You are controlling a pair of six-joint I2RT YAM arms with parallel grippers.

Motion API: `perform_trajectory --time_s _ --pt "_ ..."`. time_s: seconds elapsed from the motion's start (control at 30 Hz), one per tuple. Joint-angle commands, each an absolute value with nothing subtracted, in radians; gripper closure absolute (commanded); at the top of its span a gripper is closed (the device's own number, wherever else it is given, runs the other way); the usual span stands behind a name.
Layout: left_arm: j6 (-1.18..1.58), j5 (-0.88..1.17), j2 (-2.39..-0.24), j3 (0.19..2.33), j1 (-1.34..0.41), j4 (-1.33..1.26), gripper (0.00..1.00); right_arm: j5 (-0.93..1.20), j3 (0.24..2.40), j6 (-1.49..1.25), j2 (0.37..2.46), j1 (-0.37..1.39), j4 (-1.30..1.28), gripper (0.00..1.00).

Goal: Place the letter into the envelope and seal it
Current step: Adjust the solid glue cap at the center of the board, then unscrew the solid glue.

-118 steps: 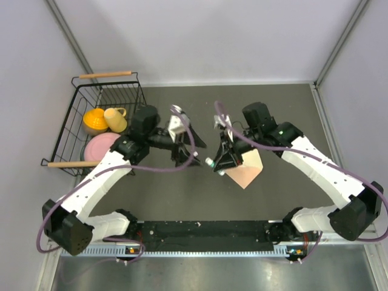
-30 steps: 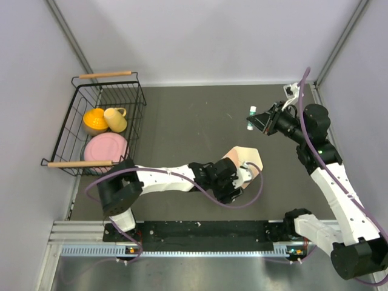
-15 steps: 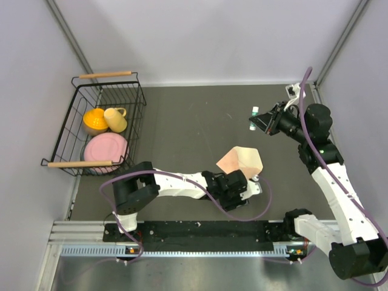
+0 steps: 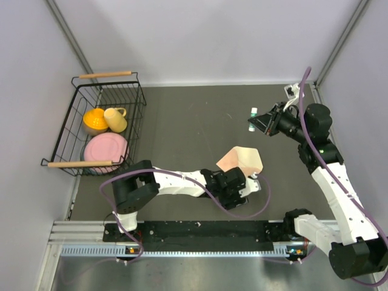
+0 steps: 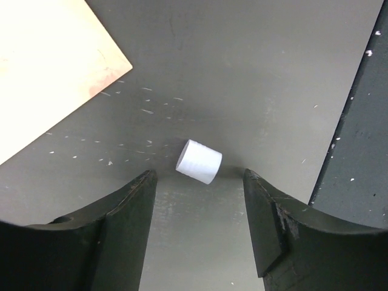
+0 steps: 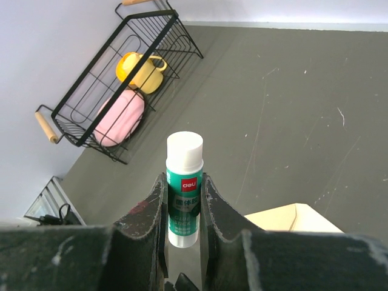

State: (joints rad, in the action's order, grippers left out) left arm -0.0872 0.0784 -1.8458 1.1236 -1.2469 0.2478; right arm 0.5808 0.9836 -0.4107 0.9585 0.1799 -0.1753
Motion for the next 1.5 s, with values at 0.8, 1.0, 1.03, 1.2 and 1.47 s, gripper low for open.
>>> perform_trajectory --time_s 0.8,1.0,1.03,1.2,1.47 --pt "0.816 1.186 -1.127 0.911 -0.632 -0.708 0.06 1.140 1.170 -0.321 1.074 0.429 0.144 1.00" --pt "1.110 1.135 -1.206 0.900 -0.634 -1.163 0.15 1.052 1.203 -0.388 1.071 0.560 0.274 1.00" --pt "1.115 1.132 -1.206 0.903 -0.637 -1.181 0.16 1.030 1.201 -0.406 1.071 0.572 0.332 1.00" --pt "1.118 1.103 -1.226 0.940 -0.638 -1.284 0.23 0.986 1.197 -0.494 1.089 0.609 0.422 1.00" --pt "1.029 1.028 -1.235 0.943 -0.652 -1.263 0.35 0.934 1.161 -0.687 1.111 0.637 0.587 1.00"
